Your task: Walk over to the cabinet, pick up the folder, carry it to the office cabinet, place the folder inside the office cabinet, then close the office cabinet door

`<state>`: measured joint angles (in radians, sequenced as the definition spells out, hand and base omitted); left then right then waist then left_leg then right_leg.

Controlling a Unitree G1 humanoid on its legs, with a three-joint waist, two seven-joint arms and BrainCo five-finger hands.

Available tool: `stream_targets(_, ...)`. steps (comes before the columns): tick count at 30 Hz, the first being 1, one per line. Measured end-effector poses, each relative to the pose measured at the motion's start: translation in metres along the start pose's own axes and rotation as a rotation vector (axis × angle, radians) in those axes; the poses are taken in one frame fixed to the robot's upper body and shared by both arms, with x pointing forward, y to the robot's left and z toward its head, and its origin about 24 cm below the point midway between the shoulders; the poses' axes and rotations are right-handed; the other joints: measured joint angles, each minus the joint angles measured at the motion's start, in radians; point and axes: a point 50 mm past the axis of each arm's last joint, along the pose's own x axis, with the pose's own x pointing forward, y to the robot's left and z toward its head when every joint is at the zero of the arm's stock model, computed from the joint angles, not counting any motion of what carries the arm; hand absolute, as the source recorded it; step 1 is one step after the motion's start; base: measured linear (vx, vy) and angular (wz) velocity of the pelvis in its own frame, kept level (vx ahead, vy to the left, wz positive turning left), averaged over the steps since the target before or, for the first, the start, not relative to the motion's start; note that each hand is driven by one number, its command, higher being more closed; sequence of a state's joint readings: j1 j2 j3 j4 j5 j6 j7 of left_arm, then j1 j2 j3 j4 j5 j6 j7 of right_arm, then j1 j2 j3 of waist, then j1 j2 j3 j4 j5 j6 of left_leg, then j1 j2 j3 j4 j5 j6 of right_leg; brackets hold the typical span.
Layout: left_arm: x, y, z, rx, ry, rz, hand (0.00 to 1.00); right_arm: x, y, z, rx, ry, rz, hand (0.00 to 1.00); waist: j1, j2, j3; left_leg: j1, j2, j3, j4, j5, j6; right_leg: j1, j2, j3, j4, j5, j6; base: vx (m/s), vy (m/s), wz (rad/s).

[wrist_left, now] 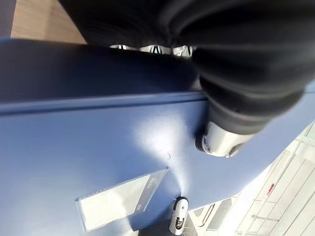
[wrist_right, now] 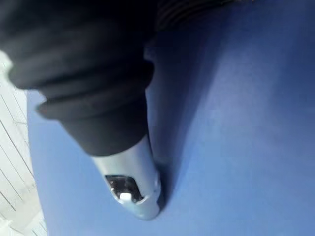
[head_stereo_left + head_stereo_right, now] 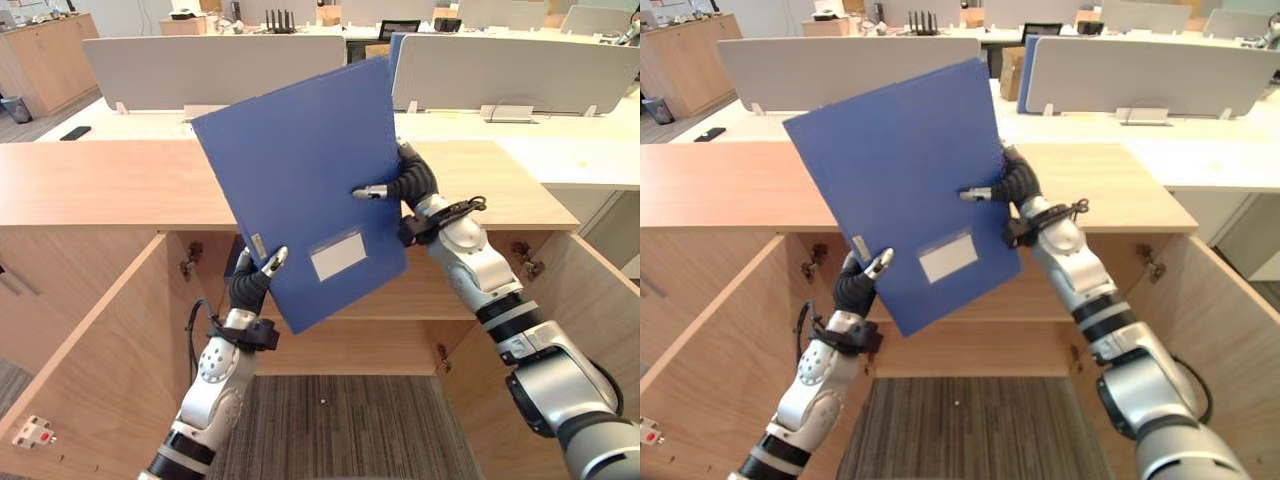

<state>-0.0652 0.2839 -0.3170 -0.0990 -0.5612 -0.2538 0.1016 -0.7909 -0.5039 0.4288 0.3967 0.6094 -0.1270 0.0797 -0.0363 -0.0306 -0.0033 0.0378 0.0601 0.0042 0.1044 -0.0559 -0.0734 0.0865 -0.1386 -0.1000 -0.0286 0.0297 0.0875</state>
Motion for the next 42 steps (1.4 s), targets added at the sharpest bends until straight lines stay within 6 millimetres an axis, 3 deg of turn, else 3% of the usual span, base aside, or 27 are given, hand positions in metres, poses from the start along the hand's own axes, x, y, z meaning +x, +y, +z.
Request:
stream_targets(9, 0.006, 0.000, 0.008, 0.025, -0.020, -0.034, 1.00, -0.007, -0.003, -0.017, -0.072, 0.103, 0.044, 0.00, 0.003, -0.015, -0.010, 0.000, 0.000, 0.000, 0.001, 0.001, 0.000, 0.003, 0.000, -0.002, -0.005, 0.004, 0.000, 0.00, 0.000, 0.00)
stream_targets(10, 0.007, 0.000, 0.009, 0.021, -0.019, -0.038, 1.00, -0.011, -0.005, -0.021, -0.113, 0.137, 0.079, 1.00, 0.006, -0.016, -0.010, 0.000, 0.000, 0.000, 0.000, 0.001, 0.000, 0.005, 0.000, -0.003, -0.010, 0.007, 0.000, 0.00, 0.000, 0.00)
stream_targets(13, 0.007, -0.001, 0.009, 0.034, -0.011, -0.056, 1.00, -0.026, -0.012, -0.035, -0.226, 0.277, 0.174, 1.00, 0.016, -0.024, -0.016, -0.002, 0.001, -0.001, -0.001, 0.001, -0.001, 0.011, 0.002, -0.004, -0.026, 0.014, -0.001, 0.00, 0.000, 0.00)
stream_targets(17, 0.012, -0.001, 0.014, 0.100, -0.001, -0.119, 1.00, -0.048, -0.019, -0.054, -0.229, 0.469, 0.298, 1.00, 0.019, -0.033, -0.021, -0.002, 0.009, -0.004, -0.002, -0.001, -0.006, 0.017, 0.010, -0.007, -0.036, 0.016, -0.003, 0.00, 0.000, 0.00)
stream_targets(29, 0.011, -0.005, 0.009, 0.005, 0.031, -0.131, 1.00, -0.070, -0.018, -0.059, -0.072, 0.458, 0.309, 1.00, 0.030, -0.032, -0.021, -0.003, 0.028, -0.008, -0.002, -0.006, -0.019, 0.026, 0.031, -0.010, -0.054, 0.019, -0.009, 0.00, 0.000, 0.00)
stream_targets(30, 0.011, -0.006, 0.008, 0.005, 0.032, -0.135, 0.00, -0.072, -0.018, -0.059, -0.066, 0.457, 0.306, 1.00, 0.029, -0.032, -0.020, -0.003, 0.028, -0.008, -0.002, -0.006, -0.019, 0.026, 0.031, -0.010, -0.054, 0.019, -0.009, 0.00, 0.000, 0.00)
stream_targets(34, 0.010, -0.010, 0.006, -0.029, 0.042, -0.178, 0.00, -0.082, -0.018, -0.068, -0.030, 0.474, 0.282, 1.00, 0.031, -0.031, -0.020, -0.003, 0.028, -0.008, -0.002, -0.006, -0.019, 0.027, 0.031, -0.010, -0.054, 0.019, -0.009, 0.00, 0.000, 0.00)
stream_targets(38, 0.006, -0.020, 0.014, -0.120, -0.004, -0.245, 0.00, -0.102, -0.003, -0.092, 0.103, 0.507, 0.249, 1.00, 0.028, -0.028, -0.018, -0.003, 0.028, -0.008, -0.001, -0.006, -0.019, 0.027, 0.030, -0.010, -0.054, 0.018, -0.010, 0.00, 0.000, 0.00)
stream_targets(42, -0.008, -0.021, 0.017, -0.237, -0.032, -0.283, 0.00, -0.107, 0.007, -0.090, 0.176, 0.443, 0.245, 1.00, 0.024, -0.013, -0.006, -0.002, 0.028, -0.008, -0.002, -0.006, -0.019, 0.027, 0.031, -0.010, -0.054, 0.018, -0.010, 0.00, 0.000, 0.00)
